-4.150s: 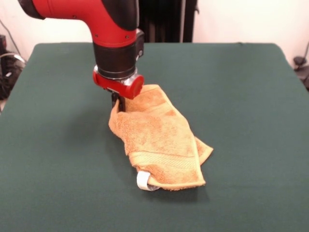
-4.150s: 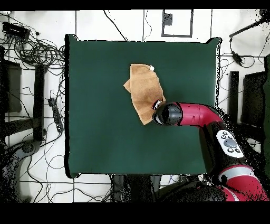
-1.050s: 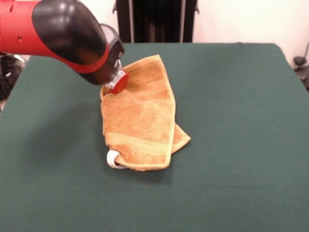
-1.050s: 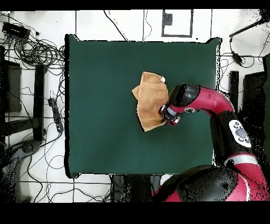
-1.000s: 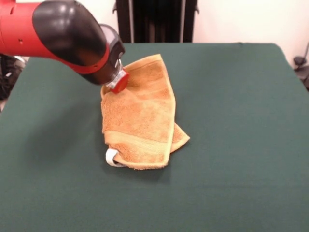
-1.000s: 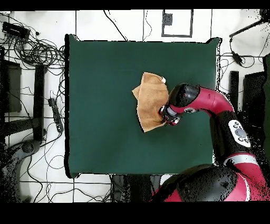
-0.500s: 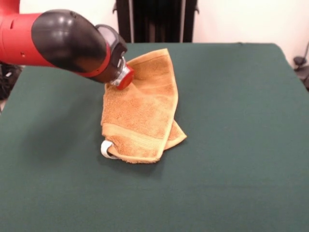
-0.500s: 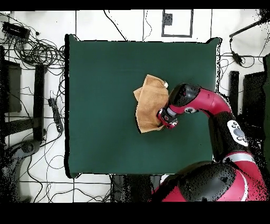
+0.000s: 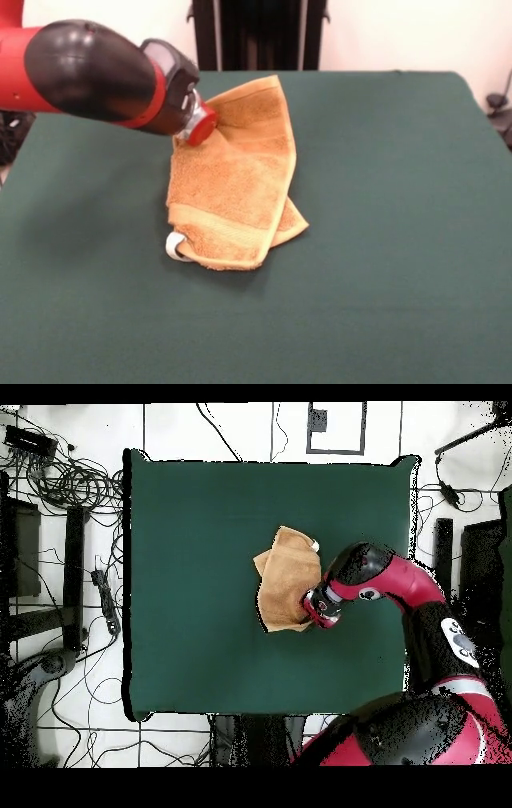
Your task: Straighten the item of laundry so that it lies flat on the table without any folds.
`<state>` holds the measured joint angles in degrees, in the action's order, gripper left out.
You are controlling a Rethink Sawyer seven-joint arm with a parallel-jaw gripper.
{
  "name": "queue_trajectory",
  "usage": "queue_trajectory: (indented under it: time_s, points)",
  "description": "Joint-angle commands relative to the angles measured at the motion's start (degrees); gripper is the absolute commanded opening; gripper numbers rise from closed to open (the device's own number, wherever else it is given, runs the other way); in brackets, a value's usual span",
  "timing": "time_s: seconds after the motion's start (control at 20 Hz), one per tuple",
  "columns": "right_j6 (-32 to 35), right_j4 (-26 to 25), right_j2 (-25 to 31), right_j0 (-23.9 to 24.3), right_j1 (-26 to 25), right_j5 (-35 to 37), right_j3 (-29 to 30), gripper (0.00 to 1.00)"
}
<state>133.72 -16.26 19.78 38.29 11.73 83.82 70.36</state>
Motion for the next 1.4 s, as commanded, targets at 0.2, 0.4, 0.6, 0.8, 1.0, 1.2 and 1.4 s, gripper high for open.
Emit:
queue_trajectory:
  time_s: [0.2,0.4,0.6,0.8,1.0,1.2,1.4]
  points:
    - [-11.42,5.79,8.61,1.74,-1.34,2.63,-1.47,0.00]
    - [-10.96,6.17,8.66,2.06,-1.74,4.91,-2.70,0.00]
    - [-9.87,6.99,8.71,2.01,-2.97,7.03,-4.79,0.00]
    - [-9.07,8.17,8.93,2.15,-3.83,7.61,-5.33,0.00]
    - [-8.34,10.45,9.45,2.73,-5.07,7.48,-5.58,0.00]
    - [-6.34,13.16,9.47,3.53,-5.32,6.72,-4.35,0.00]
    - [-4.94,15.54,9.01,4.25,-5.23,5.87,-2.82,0.00]
